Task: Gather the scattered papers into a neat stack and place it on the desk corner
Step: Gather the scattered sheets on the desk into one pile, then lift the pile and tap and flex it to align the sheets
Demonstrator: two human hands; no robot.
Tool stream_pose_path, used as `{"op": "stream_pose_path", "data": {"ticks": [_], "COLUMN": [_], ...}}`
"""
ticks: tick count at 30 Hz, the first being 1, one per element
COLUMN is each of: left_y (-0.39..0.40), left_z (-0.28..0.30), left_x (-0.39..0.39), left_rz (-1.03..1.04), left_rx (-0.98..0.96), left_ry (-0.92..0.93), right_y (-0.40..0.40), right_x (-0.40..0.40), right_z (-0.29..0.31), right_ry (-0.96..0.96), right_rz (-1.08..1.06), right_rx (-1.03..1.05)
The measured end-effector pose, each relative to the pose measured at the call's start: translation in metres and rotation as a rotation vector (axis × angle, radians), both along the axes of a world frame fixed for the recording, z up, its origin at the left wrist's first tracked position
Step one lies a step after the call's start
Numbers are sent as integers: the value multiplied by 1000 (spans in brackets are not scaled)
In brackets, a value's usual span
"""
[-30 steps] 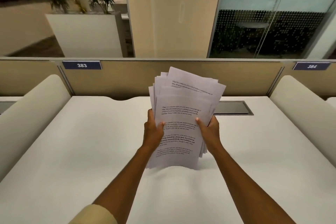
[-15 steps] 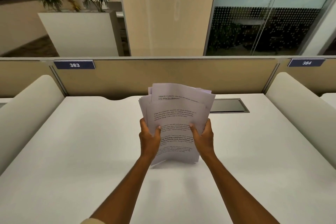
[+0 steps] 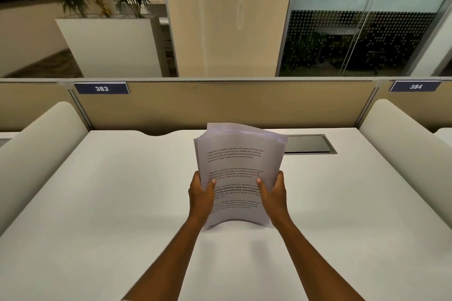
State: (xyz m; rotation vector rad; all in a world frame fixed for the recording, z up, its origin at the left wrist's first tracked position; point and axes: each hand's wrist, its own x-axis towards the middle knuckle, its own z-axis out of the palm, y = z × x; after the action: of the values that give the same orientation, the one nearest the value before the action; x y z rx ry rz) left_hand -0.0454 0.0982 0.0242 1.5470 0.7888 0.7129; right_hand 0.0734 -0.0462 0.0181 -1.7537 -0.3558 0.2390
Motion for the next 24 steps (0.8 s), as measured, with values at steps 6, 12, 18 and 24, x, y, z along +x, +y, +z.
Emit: {"op": "stream_pose_path", "data": {"ticks": [6,12,18,24], "left_y": [3,1,-1,-2], "left_z": [21,15,6,6], "left_x": [7,5,10,13], "left_rz": [44,25,18,62], "left_rx": [15,8,9,31], "left_ry": [-76,-81,-29,-46], "right_y": [3,-6,-4,-4], "right_x": [8,5,3,6], "right_z": [17,4,5,7], "right_ry": [-76,-56,-58,-74], "right_rz": [40,32,34,44], "right_rx": [39,14,19,22]}}
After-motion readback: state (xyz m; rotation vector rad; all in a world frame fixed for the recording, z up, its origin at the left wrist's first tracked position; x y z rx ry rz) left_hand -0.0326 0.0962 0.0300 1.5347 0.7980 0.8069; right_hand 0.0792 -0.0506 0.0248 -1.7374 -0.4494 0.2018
